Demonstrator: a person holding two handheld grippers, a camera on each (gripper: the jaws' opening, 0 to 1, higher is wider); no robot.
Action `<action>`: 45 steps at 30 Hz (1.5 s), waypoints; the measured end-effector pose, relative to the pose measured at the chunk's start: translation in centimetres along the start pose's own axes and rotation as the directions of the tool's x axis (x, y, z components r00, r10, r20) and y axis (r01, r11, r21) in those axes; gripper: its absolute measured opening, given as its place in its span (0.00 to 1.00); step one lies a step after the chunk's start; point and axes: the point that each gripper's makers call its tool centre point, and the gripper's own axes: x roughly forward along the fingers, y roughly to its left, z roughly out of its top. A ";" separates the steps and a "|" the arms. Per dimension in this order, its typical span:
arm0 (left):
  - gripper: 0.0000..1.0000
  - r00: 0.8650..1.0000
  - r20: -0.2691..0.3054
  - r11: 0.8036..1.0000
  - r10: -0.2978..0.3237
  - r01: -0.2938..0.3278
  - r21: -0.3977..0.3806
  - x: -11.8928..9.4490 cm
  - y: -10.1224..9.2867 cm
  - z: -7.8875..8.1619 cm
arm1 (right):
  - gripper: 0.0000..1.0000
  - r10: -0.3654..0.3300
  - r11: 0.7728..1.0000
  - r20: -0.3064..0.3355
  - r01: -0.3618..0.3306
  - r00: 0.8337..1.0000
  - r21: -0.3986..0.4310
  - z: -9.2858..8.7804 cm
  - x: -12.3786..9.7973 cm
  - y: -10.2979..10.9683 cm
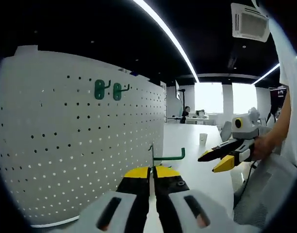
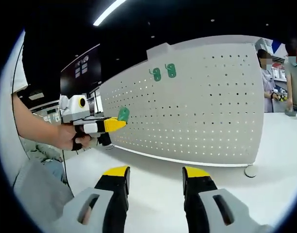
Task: Insert the hook assembly into the mounting plate slot until the hook locks in place.
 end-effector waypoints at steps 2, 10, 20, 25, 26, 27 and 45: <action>0.02 1.000 0.007 1.000 0.000 0.000 0.000 -0.2 -0.1 0.2 | 0.42 0.006 1.000 0.000 -0.006 1.000 -0.002 0.0 0.0 0.1; 0.02 0.997 0.059 0.998 0.044 -0.042 -0.038 -1.2 -0.1 1.0 | 0.42 0.029 1.000 0.027 -0.028 0.999 -0.003 0.5 0.0 0.6; 0.02 0.998 0.046 0.998 0.050 -0.049 -0.038 -1.3 0.1 0.8 | 0.40 0.050 0.999 0.075 -0.048 0.996 -0.024 1.8 -0.3 1.2; 0.02 0.998 0.045 0.998 0.053 -0.051 -0.044 -1.4 0.1 0.6 | 0.41 0.080 0.993 0.149 -0.091 0.986 0.068 3.0 -0.6 1.5; 0.02 0.998 0.045 0.998 0.054 -0.052 -0.043 -1.3 0.1 0.5 | 0.41 0.086 0.991 0.163 -0.100 0.983 0.084 3.3 -0.6 1.5; 0.02 0.998 0.041 0.998 0.054 -0.052 -0.041 -1.3 0.1 0.5 | 0.41 0.096 0.989 0.176 -0.114 0.980 0.098 3.5 -0.7 1.7; 0.02 0.998 0.031 0.998 0.052 -0.051 -0.020 -0.8 -0.5 0.5 | 0.35 0.153 0.983 0.221 -0.172 0.963 0.068 6.3 1.5 4.4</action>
